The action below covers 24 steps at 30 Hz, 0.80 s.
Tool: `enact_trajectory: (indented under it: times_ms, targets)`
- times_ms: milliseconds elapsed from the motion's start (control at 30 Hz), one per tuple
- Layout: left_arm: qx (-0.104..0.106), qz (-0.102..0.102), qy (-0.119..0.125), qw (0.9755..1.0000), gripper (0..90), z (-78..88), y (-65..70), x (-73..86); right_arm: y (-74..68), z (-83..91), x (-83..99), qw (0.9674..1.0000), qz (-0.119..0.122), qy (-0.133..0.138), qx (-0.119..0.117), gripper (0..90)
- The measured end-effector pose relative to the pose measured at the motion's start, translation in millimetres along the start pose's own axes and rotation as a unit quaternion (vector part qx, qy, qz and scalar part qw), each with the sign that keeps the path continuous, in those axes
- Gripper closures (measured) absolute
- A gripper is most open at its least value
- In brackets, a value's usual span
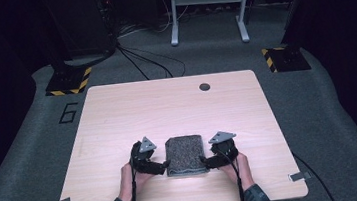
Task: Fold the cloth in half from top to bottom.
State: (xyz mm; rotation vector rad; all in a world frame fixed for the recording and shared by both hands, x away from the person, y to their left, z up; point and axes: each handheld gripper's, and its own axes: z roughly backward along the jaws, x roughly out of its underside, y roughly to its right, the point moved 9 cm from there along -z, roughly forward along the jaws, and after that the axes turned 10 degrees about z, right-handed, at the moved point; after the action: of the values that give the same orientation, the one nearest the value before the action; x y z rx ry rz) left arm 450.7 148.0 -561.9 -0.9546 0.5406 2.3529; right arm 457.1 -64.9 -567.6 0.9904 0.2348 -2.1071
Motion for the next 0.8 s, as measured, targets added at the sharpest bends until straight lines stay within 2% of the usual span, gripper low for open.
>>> enact_trajectory:
  times_ms: [133,300,467,600,767,800]
  targets:
    - [-0.011,0.012,0.011,0.9998,9.3,13.6,-12.1,1.3,11.8,15.2,0.3,0.9998,-0.013,0.014,0.011,10.5]
    - [-0.035,0.025,0.011,0.9990,9.3,27.8,-32.1,10.7,26.7,32.3,10.4,0.9990,-0.030,0.018,0.027,10.8]
    - [-0.057,0.042,0.008,0.9975,9.3,39.1,-53.9,23.0,44.8,48.1,31.2,0.9973,-0.052,0.014,0.051,11.5]
    - [-0.074,0.066,0.006,0.9951,9.4,46.1,-70.2,36.8,56.8,58.6,51.9,0.9950,-0.075,0.008,0.065,11.7]
    - [-0.095,0.084,0.000,0.9919,8.9,54.6,-87.1,53.8,70.4,67.4,79.4,0.9918,-0.092,-0.003,0.088,12.2]
    - [-0.095,0.089,-0.003,0.9915,8.9,55.9,-89.8,57.2,70.4,67.4,79.4,0.9918,-0.092,-0.003,0.088,12.2]
